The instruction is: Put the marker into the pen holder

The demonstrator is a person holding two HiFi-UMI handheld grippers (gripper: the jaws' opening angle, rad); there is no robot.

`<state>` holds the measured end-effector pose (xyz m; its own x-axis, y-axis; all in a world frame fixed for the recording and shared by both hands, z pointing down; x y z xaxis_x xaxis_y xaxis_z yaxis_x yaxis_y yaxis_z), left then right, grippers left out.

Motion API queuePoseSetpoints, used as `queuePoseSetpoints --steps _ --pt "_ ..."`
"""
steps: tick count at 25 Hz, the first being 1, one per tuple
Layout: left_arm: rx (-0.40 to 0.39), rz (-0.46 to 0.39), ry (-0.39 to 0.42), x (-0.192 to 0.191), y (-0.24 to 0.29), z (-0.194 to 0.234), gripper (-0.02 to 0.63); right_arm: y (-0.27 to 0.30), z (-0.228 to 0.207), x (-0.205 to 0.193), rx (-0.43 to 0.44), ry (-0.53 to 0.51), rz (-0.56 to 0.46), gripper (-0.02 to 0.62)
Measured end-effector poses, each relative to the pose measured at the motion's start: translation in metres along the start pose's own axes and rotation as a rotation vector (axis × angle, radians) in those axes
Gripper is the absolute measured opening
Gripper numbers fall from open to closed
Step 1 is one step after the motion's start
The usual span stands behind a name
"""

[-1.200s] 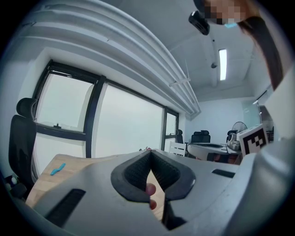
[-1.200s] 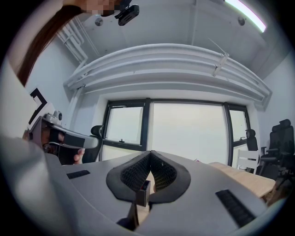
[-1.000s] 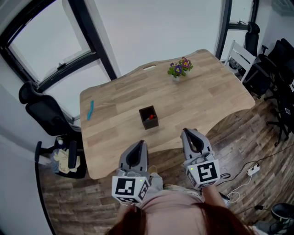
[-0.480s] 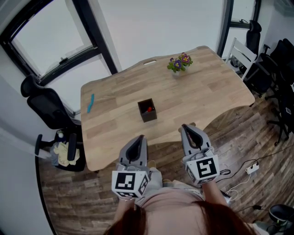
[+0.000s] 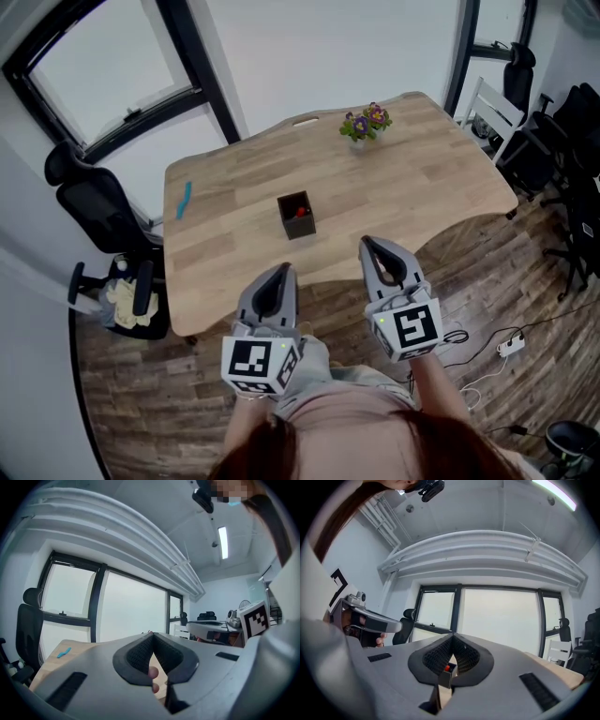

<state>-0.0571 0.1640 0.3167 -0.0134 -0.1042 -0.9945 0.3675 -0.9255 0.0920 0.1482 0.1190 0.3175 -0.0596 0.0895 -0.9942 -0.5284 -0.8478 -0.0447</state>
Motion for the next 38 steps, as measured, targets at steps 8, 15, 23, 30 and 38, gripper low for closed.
queuePoseSetpoints --steps 8,15,23,30,38 --pt "0.018 -0.001 0.018 -0.001 -0.008 -0.008 0.0 -0.011 -0.002 -0.001 -0.022 0.031 -0.004 0.0" --pt "0.033 -0.002 0.027 0.003 -0.008 -0.005 0.0 -0.023 -0.002 -0.004 -0.024 0.039 -0.001 0.0" --pt "0.058 0.0 0.034 0.005 0.0 -0.006 0.0 -0.021 -0.002 -0.005 -0.006 0.05 0.002 0.0" --pt "0.078 0.008 0.014 0.004 0.011 -0.011 0.0 -0.014 -0.011 -0.008 0.025 0.051 0.022 0.0" --pt "0.076 0.006 0.007 0.004 0.02 -0.018 0.0 -0.011 -0.018 -0.007 0.035 0.057 0.022 0.0"
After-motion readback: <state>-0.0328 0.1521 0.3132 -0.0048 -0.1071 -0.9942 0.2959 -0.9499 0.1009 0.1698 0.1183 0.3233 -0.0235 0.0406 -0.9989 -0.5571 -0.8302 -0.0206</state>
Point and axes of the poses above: the fingertips, and each gripper's own axes: y forward along the fingers, z to its left, x out of its top, the point moved 9 cm from there along -y, backward along the fingers, and after that the axes turned 1 degree about y, right-handed, at the moved point
